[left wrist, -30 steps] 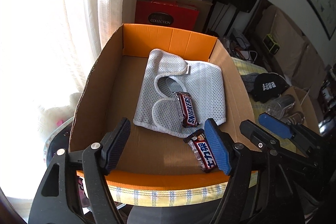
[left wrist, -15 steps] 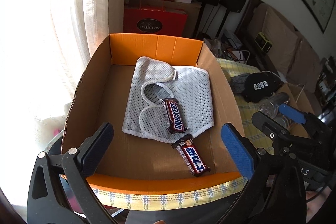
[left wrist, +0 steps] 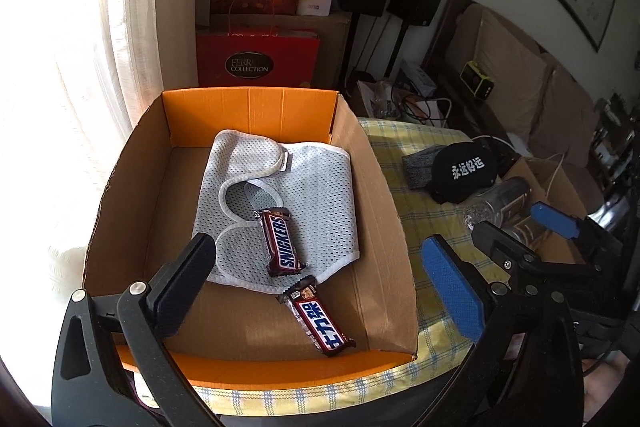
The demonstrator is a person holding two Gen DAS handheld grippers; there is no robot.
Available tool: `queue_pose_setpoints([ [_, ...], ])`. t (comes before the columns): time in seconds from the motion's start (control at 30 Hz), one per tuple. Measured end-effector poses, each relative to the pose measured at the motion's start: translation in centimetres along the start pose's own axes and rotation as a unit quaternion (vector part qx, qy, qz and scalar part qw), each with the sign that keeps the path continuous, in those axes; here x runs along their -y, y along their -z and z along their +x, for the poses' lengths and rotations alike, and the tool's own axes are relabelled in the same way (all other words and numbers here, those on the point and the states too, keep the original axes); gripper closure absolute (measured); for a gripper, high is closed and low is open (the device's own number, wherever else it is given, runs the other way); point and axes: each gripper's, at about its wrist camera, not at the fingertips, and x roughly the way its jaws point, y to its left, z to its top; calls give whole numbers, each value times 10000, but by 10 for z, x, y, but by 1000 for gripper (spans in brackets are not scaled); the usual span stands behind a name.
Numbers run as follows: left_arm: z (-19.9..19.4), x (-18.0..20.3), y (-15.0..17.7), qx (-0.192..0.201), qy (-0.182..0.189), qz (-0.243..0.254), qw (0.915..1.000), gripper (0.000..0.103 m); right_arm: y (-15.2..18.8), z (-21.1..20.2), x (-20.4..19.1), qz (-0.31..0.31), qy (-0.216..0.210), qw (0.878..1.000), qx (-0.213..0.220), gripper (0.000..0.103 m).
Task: Organize objects
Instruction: 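Withdraw both grippers from the box toward the glass jars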
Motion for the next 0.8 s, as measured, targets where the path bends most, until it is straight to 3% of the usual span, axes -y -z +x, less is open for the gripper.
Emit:
queue_pose_setpoints([
  [0.33, 23, 46, -9, -334, 790, -109, 9963, 0, 8, -6, 73, 503, 357, 9981, -41, 0],
  [0.8, 57, 112, -24, -579, 1068, 232, 9923, 0, 24, -13, 168, 1362, 748, 9877, -161, 0],
])
